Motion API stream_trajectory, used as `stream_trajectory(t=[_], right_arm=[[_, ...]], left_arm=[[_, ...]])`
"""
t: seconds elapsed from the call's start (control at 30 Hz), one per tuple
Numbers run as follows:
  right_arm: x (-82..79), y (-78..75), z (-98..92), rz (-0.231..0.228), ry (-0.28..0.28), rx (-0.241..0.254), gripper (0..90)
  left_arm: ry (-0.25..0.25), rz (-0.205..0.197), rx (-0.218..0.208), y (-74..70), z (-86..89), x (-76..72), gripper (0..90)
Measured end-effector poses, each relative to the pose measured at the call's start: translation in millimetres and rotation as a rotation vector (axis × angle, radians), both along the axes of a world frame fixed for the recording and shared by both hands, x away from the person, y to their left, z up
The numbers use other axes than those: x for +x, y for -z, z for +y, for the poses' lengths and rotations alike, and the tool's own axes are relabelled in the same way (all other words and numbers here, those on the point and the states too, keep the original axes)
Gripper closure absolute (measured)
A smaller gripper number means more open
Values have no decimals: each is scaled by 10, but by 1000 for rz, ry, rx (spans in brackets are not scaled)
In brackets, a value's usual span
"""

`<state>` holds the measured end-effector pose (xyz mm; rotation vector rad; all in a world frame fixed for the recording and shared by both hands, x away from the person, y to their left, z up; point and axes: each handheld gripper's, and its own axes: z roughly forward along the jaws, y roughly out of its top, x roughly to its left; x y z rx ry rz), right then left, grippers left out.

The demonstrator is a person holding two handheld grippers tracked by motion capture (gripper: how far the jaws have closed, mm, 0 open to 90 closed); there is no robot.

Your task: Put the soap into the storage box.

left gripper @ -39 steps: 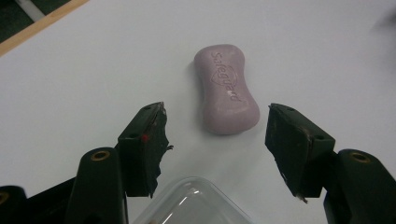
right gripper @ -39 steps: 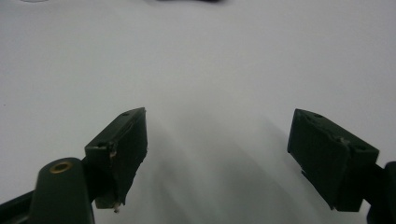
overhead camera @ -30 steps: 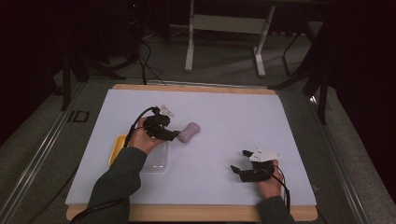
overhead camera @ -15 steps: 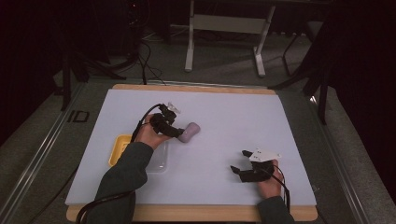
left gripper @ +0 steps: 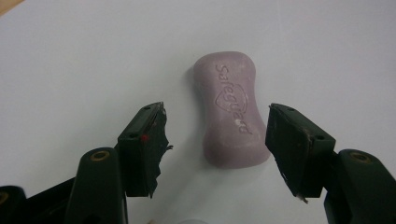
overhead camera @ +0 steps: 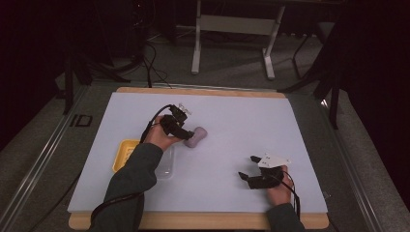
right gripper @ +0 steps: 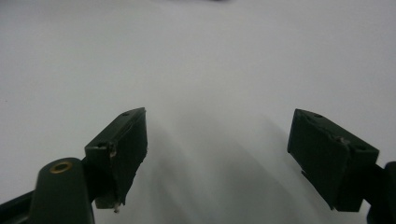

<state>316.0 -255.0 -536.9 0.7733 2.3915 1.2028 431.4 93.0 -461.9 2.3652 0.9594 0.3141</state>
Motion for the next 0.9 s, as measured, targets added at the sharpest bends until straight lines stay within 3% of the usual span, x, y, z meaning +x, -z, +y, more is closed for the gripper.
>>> stream_trajectory(t=[0.3, 0.9], right_arm=[[1, 0, 3, 2, -3, -4, 196], [0, 1, 7, 2, -7, -9, 196]], left_arm=[[-2, 33, 5, 29, -89, 70, 364], [0, 114, 55, 135, -262, 175, 379]])
